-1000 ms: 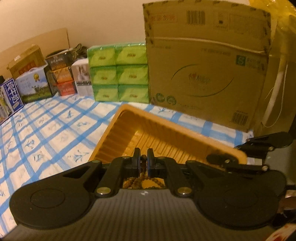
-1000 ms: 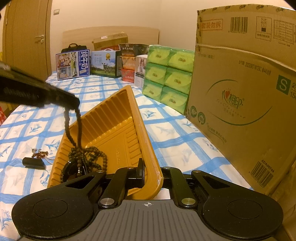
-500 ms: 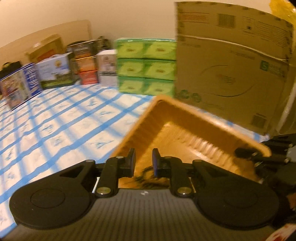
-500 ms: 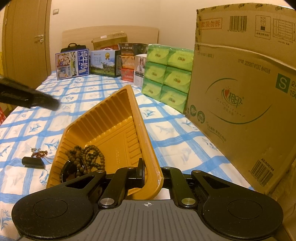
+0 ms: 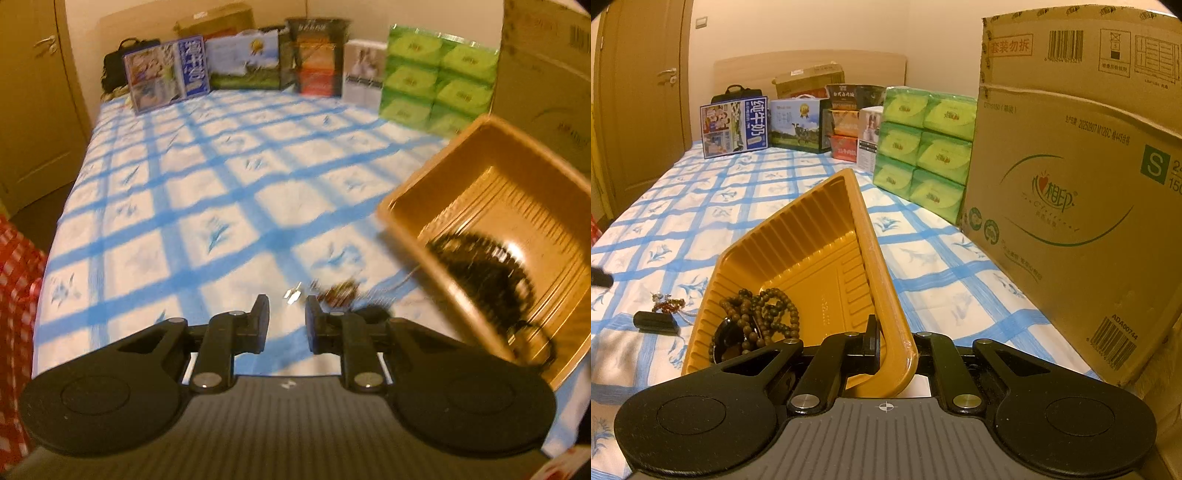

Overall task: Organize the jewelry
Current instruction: 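Reach the left gripper to the black cylindrical case on the sheet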

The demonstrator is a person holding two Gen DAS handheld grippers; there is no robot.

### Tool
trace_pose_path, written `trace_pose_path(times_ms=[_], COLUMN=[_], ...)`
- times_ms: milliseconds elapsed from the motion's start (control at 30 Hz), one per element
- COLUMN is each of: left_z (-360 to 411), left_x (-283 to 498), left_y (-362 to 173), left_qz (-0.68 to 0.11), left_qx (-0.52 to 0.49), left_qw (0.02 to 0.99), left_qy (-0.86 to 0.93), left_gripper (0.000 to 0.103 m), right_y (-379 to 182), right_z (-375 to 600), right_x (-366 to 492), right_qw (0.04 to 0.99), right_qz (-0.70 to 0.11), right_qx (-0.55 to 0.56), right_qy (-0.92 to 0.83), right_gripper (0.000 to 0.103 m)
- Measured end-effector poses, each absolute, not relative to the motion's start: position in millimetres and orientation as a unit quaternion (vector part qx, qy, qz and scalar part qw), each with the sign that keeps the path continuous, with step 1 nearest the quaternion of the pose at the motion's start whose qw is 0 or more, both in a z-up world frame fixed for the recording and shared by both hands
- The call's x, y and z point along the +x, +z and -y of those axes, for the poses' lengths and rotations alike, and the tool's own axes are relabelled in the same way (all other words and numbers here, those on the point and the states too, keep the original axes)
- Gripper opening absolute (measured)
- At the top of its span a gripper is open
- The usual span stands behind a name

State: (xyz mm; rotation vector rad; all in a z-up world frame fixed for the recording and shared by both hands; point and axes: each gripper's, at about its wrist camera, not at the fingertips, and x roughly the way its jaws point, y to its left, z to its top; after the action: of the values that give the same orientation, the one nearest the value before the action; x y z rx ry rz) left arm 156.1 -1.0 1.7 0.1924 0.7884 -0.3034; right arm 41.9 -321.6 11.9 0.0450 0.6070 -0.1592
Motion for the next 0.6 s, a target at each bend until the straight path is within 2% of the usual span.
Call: trace_pose_path(times_ms=[200,367,433,600], left_z=[6.6,22.0,27.6,38.5], left_x=[148.5,148.7,152.8,164.1], left_y=[-24.4,-38.2,-43.4,-54.3], left_qz=[-0.390,-0.372,-0.372,-0.362], left_qx=[0.126,0.173,0.189,0.227], left_qw=[0.895,0.886,0.878,0.866], left_qy=[-0.176,-0.218,-0.235,-0.259], left_gripper=[0.023,0.040,0.044,0.045], right_y=[10.0,9.4,9.2,7.9], right_z=[321.4,320.4,320.5,321.8], right_x=[42.1,41.8,41.4,41.3], right_qw=[0.951,0.950,0.950,0.949], right_qz=[-0.299,-0.300,-0.302,-0.304], right_qx=[0.020,0.018,0.017,0.016], right_qy=[-0.079,-0.080,-0.080,-0.081], right_gripper=[0.007,0.007,0.007,0.007])
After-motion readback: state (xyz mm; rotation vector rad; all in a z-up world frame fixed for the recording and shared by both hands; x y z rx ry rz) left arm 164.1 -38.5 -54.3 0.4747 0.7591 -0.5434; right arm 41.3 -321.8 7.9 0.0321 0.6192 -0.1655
